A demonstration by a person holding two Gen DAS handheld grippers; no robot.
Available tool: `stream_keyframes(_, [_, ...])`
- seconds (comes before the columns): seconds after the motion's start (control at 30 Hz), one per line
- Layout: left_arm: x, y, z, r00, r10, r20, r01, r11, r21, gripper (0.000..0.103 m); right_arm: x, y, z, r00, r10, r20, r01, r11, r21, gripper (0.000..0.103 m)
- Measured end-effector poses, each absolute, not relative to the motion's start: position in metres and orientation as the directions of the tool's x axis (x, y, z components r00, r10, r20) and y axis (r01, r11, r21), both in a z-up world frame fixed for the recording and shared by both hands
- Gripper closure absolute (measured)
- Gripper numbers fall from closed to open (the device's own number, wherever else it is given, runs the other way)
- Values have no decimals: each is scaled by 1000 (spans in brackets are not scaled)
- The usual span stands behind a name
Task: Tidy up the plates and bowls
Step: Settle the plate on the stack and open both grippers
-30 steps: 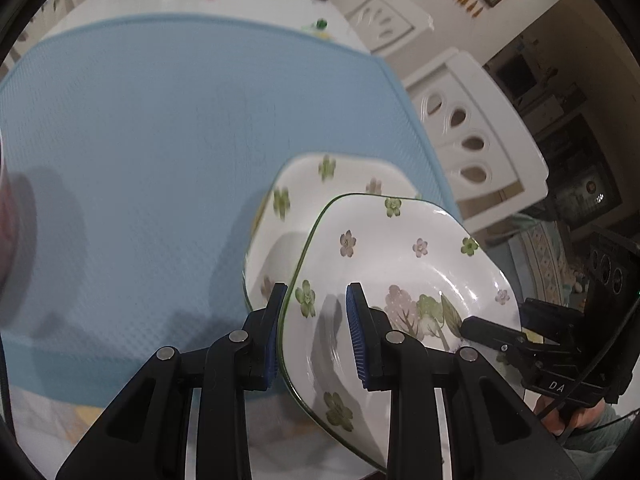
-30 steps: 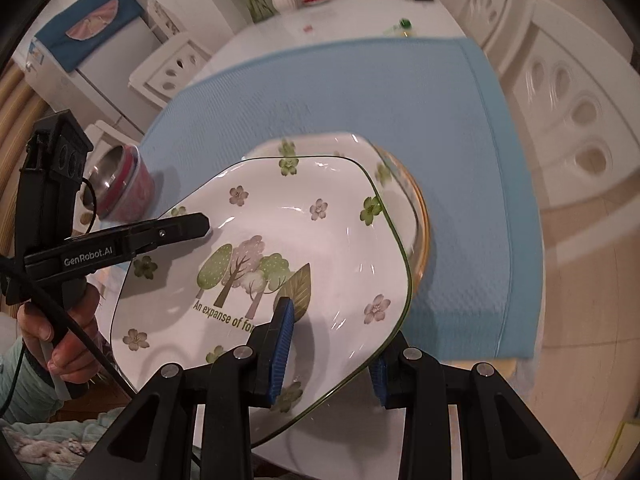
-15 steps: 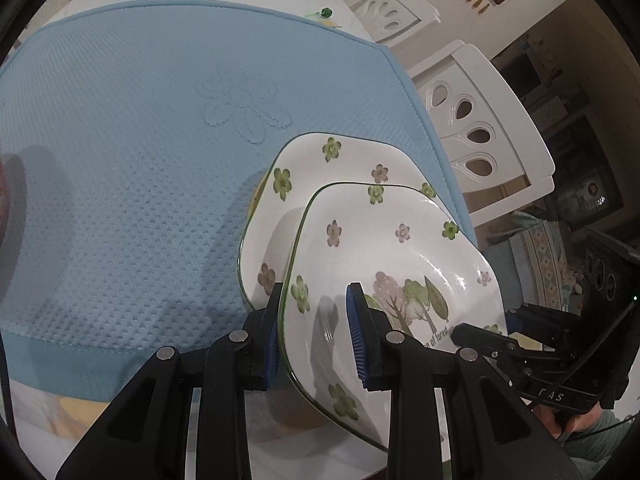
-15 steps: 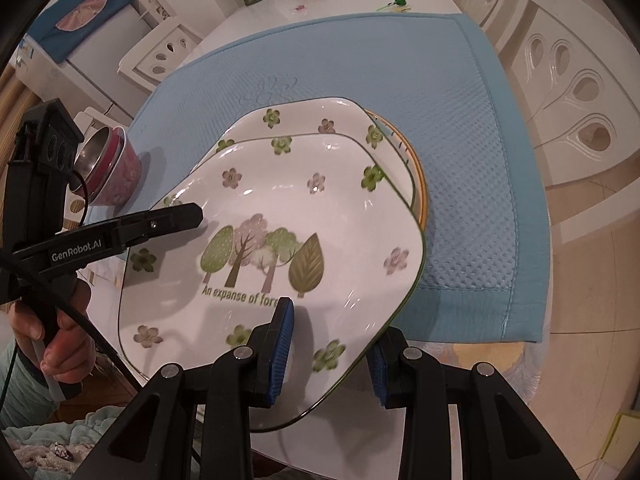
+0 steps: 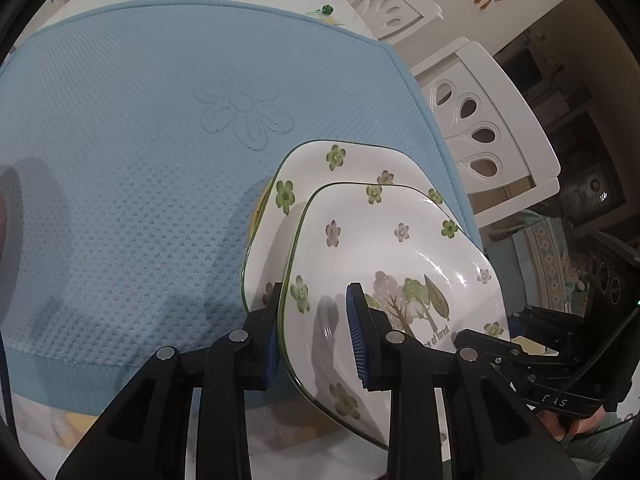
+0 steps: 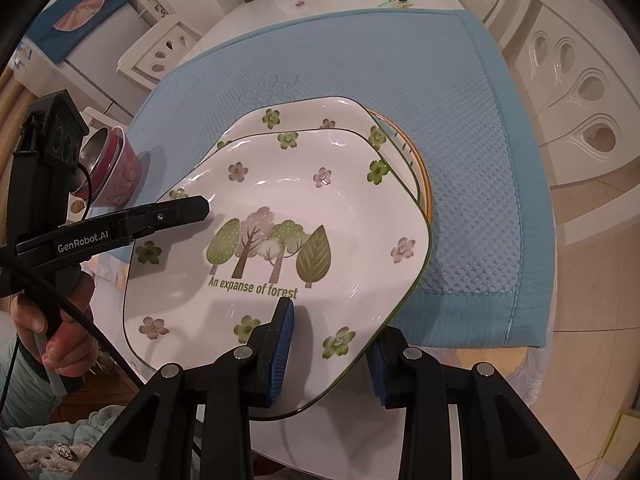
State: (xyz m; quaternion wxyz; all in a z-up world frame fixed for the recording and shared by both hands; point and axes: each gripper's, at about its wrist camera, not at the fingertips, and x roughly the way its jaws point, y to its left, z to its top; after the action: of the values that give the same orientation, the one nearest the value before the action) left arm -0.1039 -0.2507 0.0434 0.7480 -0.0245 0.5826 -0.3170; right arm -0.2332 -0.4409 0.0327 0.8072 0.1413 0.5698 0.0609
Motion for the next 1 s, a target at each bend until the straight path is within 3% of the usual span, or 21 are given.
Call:
stream_keyframes(0.4, [-88, -255, 45, 99, -484, -869, 436, 806, -400, 78, -229, -442, 31, 320, 265, -910, 62, 952, 299, 70])
stream_keyframes(0.77, [-74, -227, 76, 240, -465, -852, 382, 852, -357, 73, -237, -446, 40, 324, 277, -905, 43, 951, 306, 70])
stream_keyframes(1.0, [-75, -235, 67, 225, -447, -866, 390, 855, -341, 72, -231, -443, 45, 338, 284, -897, 46, 947, 317, 70])
